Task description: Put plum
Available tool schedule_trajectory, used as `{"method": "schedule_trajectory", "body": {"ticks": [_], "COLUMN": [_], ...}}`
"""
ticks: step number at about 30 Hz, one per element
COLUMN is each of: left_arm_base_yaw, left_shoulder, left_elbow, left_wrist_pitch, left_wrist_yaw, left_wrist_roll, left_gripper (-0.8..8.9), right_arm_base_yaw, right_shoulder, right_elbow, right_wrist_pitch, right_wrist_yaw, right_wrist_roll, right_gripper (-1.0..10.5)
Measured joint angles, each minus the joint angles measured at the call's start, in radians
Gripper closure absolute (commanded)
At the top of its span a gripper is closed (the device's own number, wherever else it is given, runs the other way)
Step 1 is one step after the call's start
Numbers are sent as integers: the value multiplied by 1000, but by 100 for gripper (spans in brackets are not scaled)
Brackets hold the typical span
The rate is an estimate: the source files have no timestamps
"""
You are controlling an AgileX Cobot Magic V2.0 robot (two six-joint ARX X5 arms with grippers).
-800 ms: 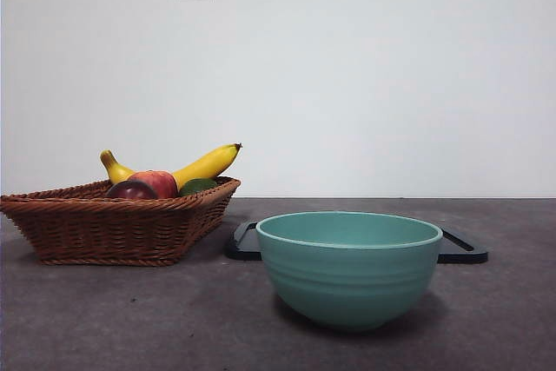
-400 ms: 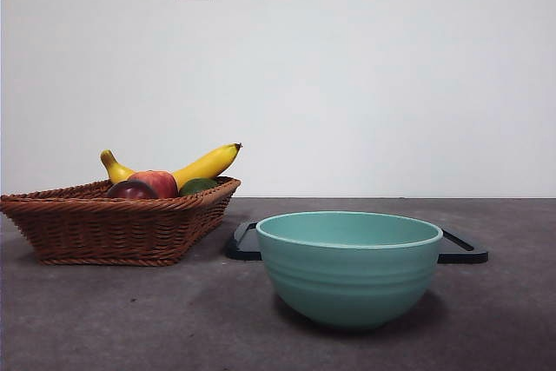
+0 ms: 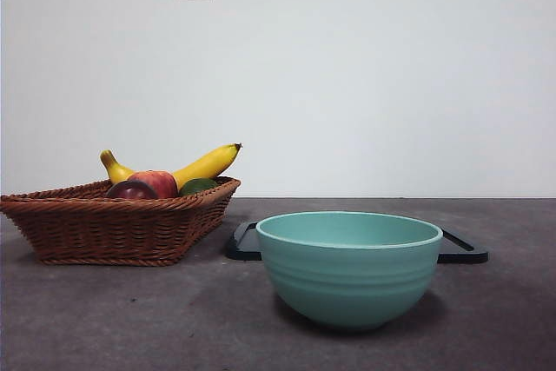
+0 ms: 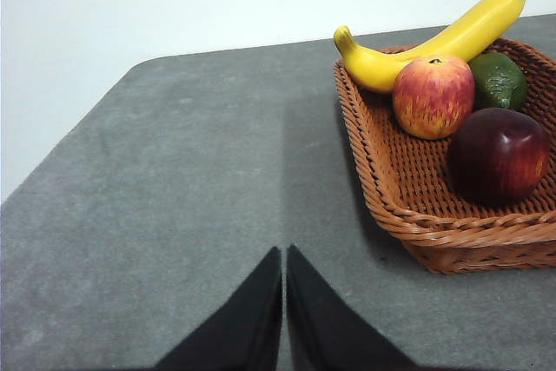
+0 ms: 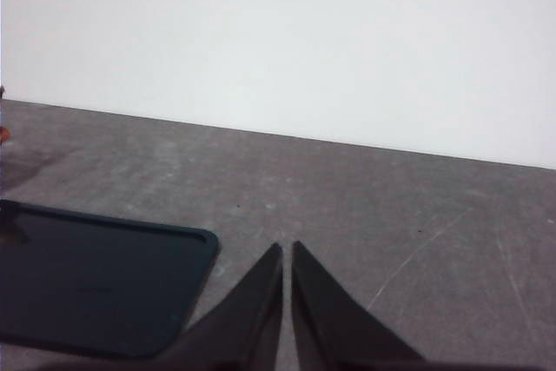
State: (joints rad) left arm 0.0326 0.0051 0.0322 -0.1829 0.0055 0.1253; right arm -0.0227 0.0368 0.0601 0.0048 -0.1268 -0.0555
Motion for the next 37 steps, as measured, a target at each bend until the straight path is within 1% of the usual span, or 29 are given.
{"method": "schedule_trajectory", "body": {"ticks": [4,15,37], "left_arm_base_yaw": [0,0,0], "left_shoulder": [0,0,0], "left_elbow": [0,0,0], "left_wrist_pitch": [0,0,0], "left_wrist_yaw": [0,0,0], "left_wrist_roll": [0,0,0], "left_gripper": [807,807,807], "right_arm_base_yaw": [0,1,1], "right_shoulder": [-32,-32,-32], "right_elbow": [-39,-43,-43], "right_wrist_pitch": [2,-169,-167], "right_wrist_yaw": [0,1,1], "right_wrist_roll": [5,11,18], "right_gripper": [939,938,938]}}
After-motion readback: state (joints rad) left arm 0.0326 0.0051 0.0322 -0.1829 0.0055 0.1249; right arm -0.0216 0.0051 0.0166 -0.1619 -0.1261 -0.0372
